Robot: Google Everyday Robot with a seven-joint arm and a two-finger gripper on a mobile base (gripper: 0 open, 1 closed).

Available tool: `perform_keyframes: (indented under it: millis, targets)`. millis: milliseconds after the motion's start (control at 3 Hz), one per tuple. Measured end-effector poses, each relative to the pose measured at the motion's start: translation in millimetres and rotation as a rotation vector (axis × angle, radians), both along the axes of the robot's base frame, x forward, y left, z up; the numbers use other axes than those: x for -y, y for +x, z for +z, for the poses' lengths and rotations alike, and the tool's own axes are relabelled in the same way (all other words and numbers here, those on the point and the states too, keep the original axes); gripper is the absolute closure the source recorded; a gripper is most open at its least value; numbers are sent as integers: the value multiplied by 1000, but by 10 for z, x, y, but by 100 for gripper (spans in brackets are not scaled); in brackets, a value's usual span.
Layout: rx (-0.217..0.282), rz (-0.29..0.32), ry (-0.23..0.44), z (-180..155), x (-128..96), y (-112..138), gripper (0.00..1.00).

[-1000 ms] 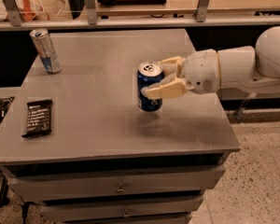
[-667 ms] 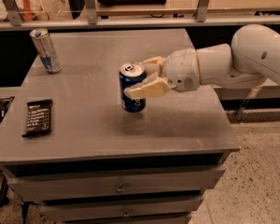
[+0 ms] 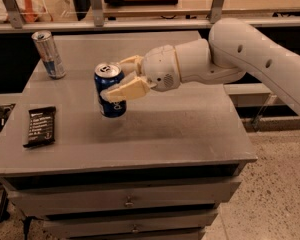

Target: Move pepsi can near rxbar chocolate

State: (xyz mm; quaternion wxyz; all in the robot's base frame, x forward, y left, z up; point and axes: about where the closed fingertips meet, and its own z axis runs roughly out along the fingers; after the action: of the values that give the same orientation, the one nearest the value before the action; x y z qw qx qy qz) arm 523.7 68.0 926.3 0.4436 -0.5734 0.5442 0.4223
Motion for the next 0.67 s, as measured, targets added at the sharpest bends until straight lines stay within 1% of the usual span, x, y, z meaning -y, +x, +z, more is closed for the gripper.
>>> perform_keyframes:
  millis: [333,667]
  targets:
    - [0,2,3,1,-9,-5,100]
    - [-4,38,19,-27,-157,4,100]
